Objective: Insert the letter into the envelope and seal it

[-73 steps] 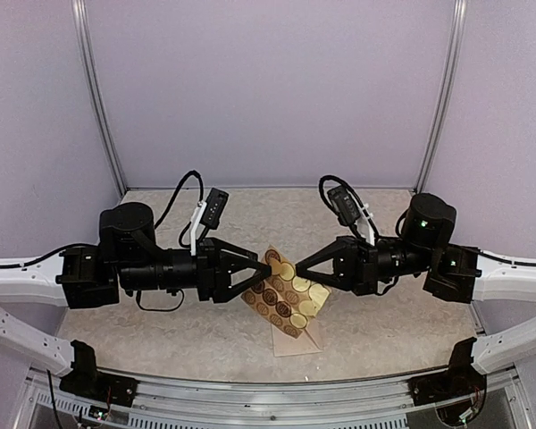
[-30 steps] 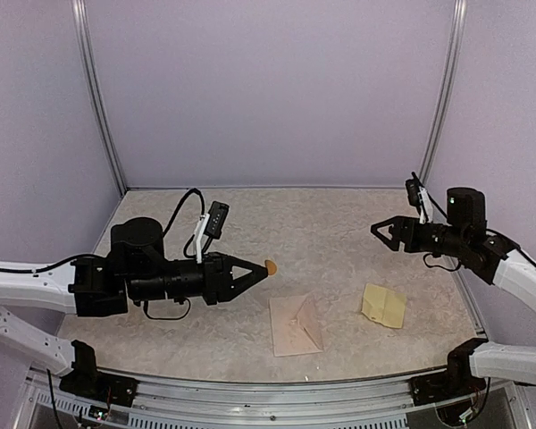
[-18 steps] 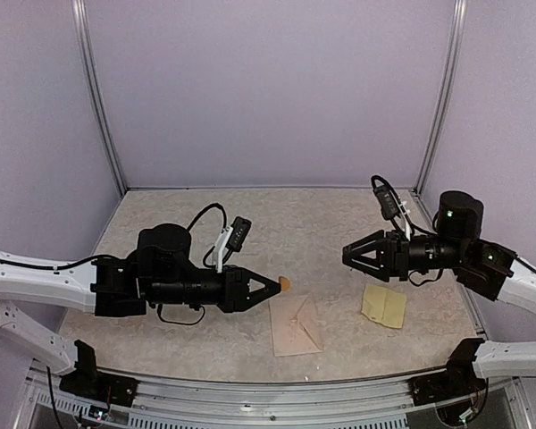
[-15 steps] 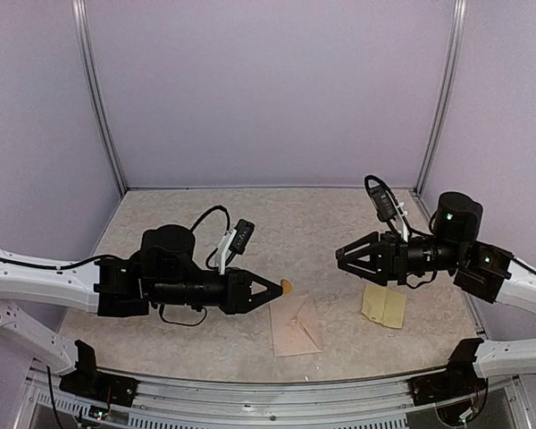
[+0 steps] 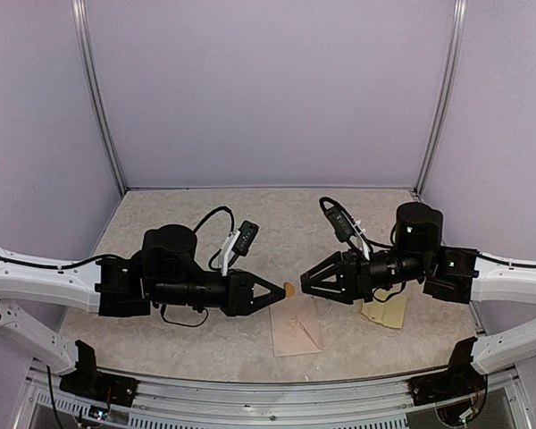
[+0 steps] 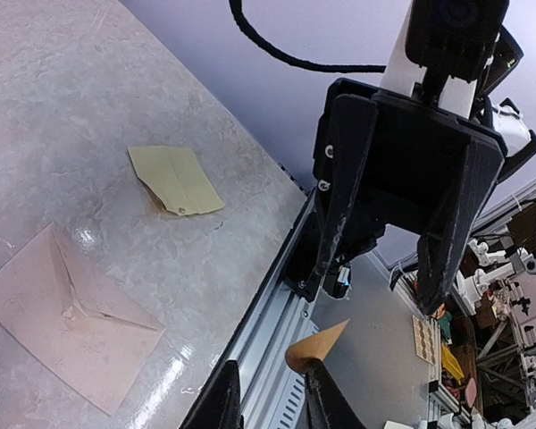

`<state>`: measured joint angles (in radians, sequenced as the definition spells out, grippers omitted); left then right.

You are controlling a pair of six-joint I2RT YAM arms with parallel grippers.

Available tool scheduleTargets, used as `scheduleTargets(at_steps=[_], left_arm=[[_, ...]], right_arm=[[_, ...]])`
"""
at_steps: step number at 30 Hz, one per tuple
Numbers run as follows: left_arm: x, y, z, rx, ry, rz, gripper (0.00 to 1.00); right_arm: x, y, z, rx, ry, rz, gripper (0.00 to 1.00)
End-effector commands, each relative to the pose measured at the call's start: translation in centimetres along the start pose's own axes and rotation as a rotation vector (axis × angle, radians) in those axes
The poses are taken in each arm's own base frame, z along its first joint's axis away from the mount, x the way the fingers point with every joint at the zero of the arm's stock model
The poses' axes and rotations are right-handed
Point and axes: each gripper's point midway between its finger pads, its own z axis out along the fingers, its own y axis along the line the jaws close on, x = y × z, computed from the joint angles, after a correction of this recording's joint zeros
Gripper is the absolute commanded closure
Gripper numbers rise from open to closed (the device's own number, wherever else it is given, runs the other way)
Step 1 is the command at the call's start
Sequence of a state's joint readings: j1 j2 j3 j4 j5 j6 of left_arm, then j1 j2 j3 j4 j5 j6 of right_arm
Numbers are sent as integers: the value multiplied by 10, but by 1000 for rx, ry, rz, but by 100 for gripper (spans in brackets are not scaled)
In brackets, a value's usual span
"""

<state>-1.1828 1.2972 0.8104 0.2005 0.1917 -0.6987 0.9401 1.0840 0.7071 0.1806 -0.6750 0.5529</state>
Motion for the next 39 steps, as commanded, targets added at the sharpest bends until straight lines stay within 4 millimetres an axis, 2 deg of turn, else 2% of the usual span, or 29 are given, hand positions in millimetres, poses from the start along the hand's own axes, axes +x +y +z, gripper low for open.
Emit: scheduleTargets(at_steps=[1, 9, 18, 31, 35, 39], left_arm=[[-9, -17, 2, 48, -17, 14, 77], [-8, -19, 3, 55, -12, 15, 77], [-8, -19, 3, 56, -9, 15, 77], [-8, -19, 4, 53, -8, 17, 77], [-8, -19, 5, 54, -7, 17, 77], [-8, -19, 5, 53, -7, 17, 77]], right_arm=[[-17, 10, 7, -25, -46, -44, 60], [-15, 6, 14, -30, -36, -36, 67], [-9, 6, 19, -50, -11, -31, 80], [-2, 6, 22, -72, 19, -24, 81], [0, 6, 24, -73, 25, -23, 83], [1, 5, 24, -70, 26, -21, 89]])
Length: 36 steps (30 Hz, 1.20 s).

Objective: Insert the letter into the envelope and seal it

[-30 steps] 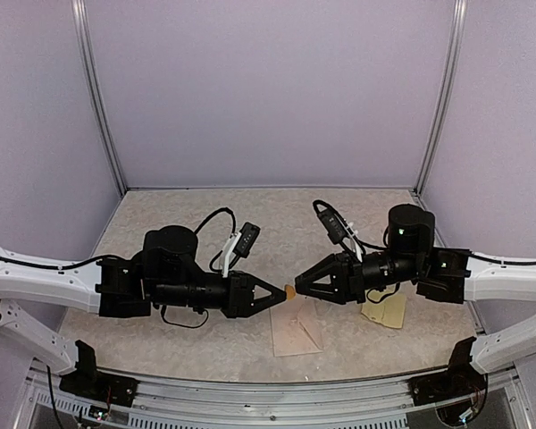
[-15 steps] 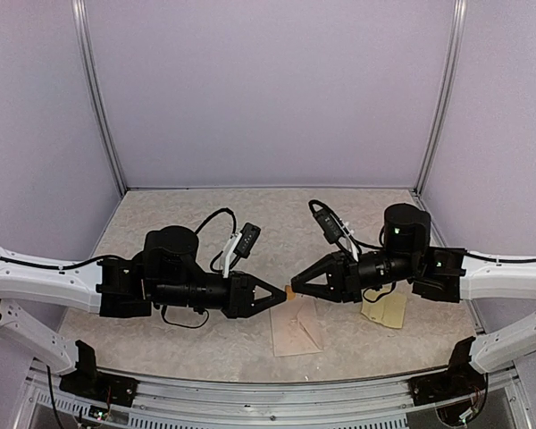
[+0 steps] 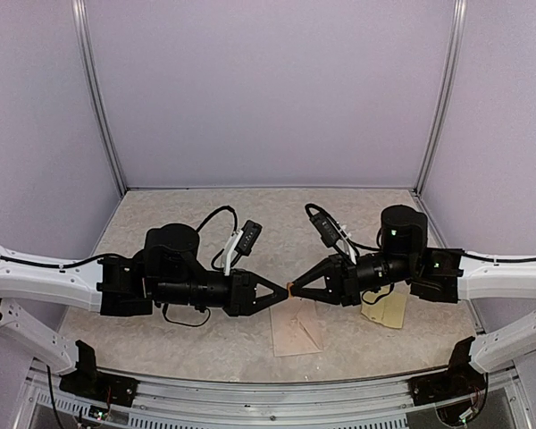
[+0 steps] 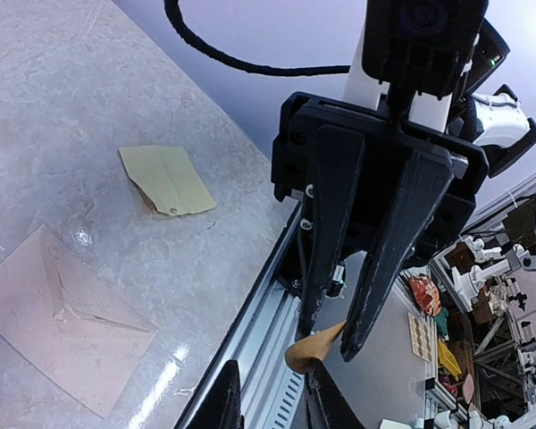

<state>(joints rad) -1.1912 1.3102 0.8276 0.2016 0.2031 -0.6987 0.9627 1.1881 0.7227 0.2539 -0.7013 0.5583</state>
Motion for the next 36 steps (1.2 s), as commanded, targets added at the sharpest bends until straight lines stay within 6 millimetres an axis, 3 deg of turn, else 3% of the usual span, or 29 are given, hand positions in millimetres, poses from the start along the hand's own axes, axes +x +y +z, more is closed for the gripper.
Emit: scheduleTargets(at_steps=[1, 6, 19, 30, 36], left_arm=[[-9, -13, 2, 35, -16, 14, 77], [-8, -12, 2, 31, -12, 13, 77], [-7, -10, 1, 24, -16, 10, 77], [-8, -11, 1, 28, -20, 9, 78], [-8, -10, 1, 27, -19, 7, 78]], right_arm=[[-8, 10, 3, -29, -11, -34, 91], [-10, 9, 1, -10, -25, -37, 94], [-13, 10, -4, 7, -45, -42, 87], [-8, 8, -2, 2, -29, -30, 91], [-9, 10, -3, 0, -35, -35, 100]])
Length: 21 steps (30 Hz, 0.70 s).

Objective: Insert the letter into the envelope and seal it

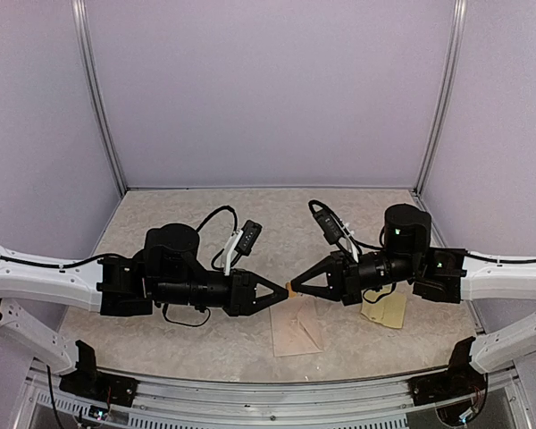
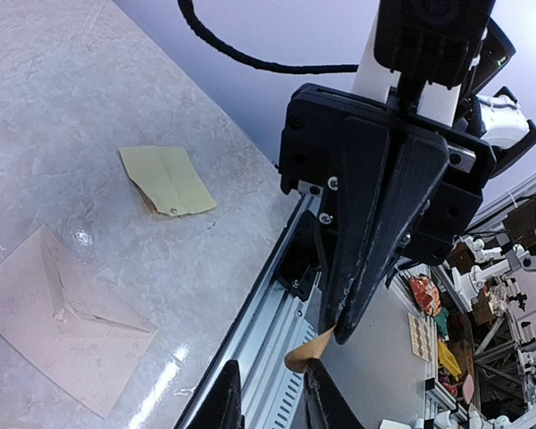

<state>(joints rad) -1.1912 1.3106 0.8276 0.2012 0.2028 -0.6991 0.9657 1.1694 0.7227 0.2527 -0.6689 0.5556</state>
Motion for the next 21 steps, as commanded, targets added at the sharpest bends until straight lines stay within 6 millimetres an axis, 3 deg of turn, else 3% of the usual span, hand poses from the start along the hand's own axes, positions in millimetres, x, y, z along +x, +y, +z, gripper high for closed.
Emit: scheduleTargets(at_steps=[1, 4, 8, 13, 17, 21], left_arm=[[-8, -11, 1, 29, -19, 8, 78], [-8, -11, 1, 29, -16, 10, 76], [-7, -3, 1, -7, -19, 17, 47], [-8, 21, -1, -72, -26, 15, 31], [-3, 47, 15, -113, 0, 8, 32], [-1, 66, 40, -120, 46, 12, 43]], right_arm=[[-4, 10, -1, -23, -11, -22, 100], [-4, 9, -1, -20, -13, -22, 100], [-11, -2, -7, 72, -47, -20, 100], [-15, -36, -27, 290, -68, 22, 100], [-7, -73, -53, 432, -78, 103, 100], [5, -105, -80, 532, -103, 179, 100]])
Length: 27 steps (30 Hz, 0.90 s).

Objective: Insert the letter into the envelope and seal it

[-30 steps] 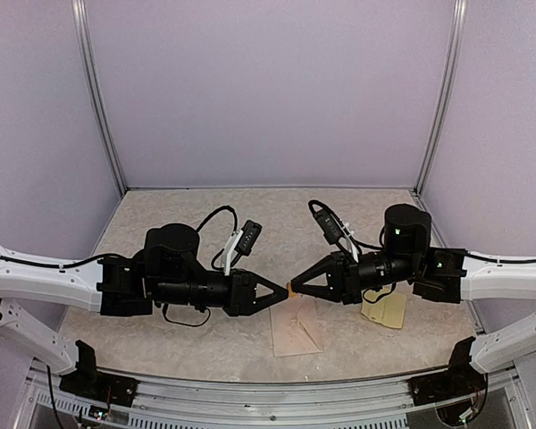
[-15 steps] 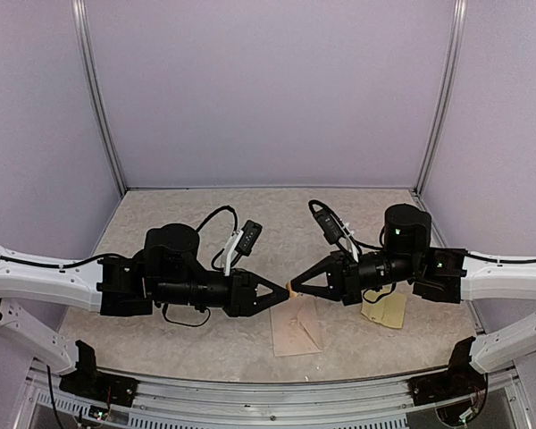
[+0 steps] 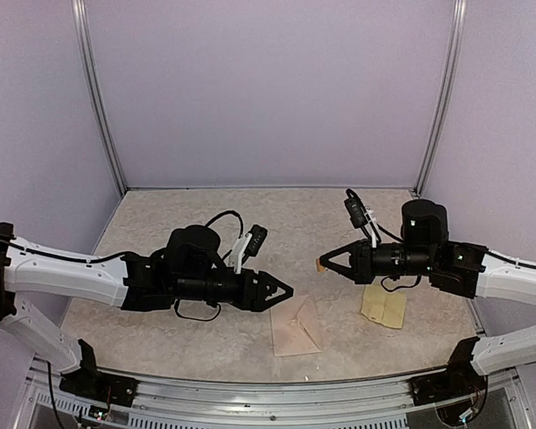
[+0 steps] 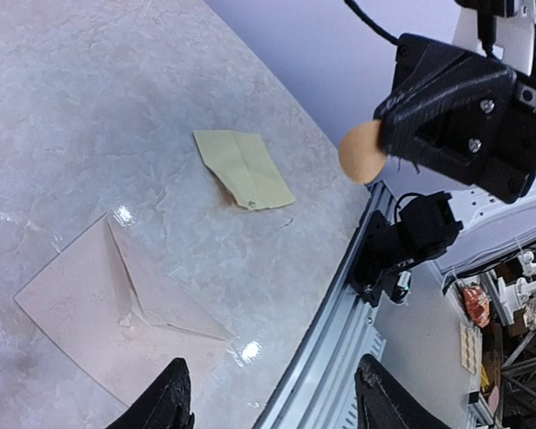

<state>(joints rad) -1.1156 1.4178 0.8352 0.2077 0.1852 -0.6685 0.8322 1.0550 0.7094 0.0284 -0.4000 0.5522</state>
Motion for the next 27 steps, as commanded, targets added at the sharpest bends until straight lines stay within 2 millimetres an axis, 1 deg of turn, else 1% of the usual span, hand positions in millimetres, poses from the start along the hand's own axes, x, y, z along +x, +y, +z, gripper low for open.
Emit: scheduleTargets(at_steps=[1, 2, 3, 5, 6, 7, 8, 9, 10, 12, 13, 14, 17, 21, 24, 27], left_arm=[[-4, 9, 30, 19, 40, 37, 44], [-3, 12, 39, 23, 55, 39, 47], [-5, 9, 46, 38, 64, 53, 48], [3, 17, 68, 46, 116, 64, 50], [2, 16, 75, 55, 127, 71, 50], [9, 24, 87, 53, 157, 67, 51], [9, 25, 94, 64, 169, 69, 52], [13, 30, 102, 68, 189, 67, 53], [20, 39, 112, 62, 215, 59, 53], [25, 53, 123, 52, 244, 53, 54], [25, 58, 128, 48, 249, 52, 54], [30, 69, 133, 37, 266, 43, 55], [38, 90, 140, 25, 284, 26, 55], [48, 110, 142, 8, 307, 19, 56], [62, 124, 139, -25, 340, 14, 56], [74, 141, 131, -90, 354, 8, 57]], right_arm=[[16, -52, -17, 164, 9, 97, 100], [19, -59, -19, 182, 8, 111, 100], [21, -65, -22, 197, 7, 123, 100], [25, -74, -24, 225, 8, 142, 100], [27, -76, -25, 235, 13, 144, 100], [29, -78, -25, 240, 16, 144, 100], [30, -79, -25, 246, 19, 143, 100], [32, -79, -26, 248, 25, 141, 100], [32, -80, -26, 251, 27, 139, 100], [34, -80, -28, 255, 31, 135, 100], [34, -80, -29, 256, 32, 134, 100], [35, -79, -29, 256, 32, 135, 100], [36, -78, -31, 251, 30, 134, 100], [36, -77, -31, 245, 31, 136, 100], [35, -76, -30, 239, 29, 134, 100], [35, -75, -29, 229, 28, 136, 100]])
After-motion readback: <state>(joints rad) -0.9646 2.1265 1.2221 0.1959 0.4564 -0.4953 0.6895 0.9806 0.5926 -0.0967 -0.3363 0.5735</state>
